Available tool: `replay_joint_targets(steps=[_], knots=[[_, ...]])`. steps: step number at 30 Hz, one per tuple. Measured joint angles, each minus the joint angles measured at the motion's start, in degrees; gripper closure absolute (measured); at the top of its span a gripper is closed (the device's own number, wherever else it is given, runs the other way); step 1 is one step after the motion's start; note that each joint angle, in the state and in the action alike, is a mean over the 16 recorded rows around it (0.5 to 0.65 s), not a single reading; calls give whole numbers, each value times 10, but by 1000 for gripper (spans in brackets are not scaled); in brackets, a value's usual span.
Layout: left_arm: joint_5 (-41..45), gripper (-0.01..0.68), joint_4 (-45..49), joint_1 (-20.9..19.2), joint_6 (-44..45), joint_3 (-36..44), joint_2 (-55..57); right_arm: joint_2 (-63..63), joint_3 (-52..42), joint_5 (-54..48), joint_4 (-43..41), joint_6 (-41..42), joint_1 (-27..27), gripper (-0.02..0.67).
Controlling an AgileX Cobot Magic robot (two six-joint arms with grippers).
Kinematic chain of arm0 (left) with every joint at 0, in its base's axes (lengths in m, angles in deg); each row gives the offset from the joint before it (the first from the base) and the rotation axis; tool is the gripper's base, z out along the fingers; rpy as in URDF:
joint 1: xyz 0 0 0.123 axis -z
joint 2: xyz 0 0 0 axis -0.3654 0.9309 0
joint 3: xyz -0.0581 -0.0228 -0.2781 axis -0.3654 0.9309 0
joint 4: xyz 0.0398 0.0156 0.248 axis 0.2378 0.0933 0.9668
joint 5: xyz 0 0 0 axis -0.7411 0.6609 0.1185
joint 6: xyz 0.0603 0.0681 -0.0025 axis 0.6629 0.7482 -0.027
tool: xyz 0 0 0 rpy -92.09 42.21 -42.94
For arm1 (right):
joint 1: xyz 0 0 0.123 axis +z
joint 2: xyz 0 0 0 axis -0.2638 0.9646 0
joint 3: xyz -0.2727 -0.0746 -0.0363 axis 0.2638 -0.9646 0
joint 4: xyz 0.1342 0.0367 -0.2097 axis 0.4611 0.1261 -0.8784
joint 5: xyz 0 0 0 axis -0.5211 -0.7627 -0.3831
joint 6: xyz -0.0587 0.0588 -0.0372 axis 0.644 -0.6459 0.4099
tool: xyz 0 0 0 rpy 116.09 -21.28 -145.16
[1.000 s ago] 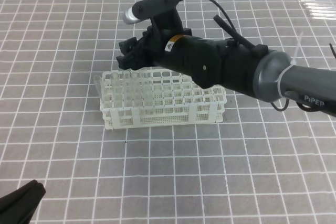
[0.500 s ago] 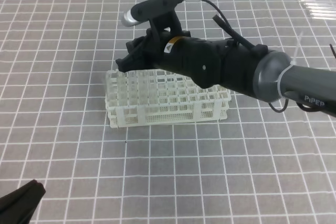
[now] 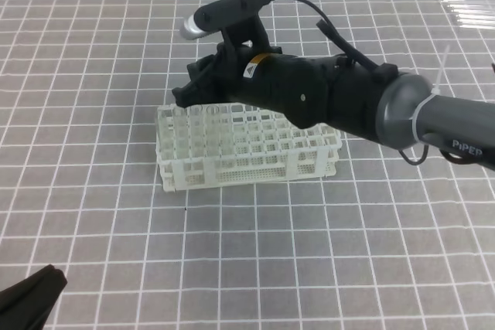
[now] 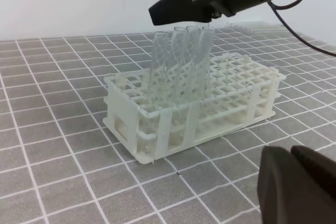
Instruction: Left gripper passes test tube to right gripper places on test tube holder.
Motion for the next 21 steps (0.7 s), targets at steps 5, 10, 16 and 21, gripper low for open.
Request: replay_joint_targets(steps=[5,10,16,21], knots=[[0,673,0,0,0,1,0,-1,-2,-2,0,0,0,557],[0,673,0,0,0,1,0,-4,-17,27,1,-1,0,557],[1,673,0,0,0,1,1,-10,-54,99,1,-3,1,557],[0,673,0,0,0,0,0,-15,-90,167,1,-3,4,557]])
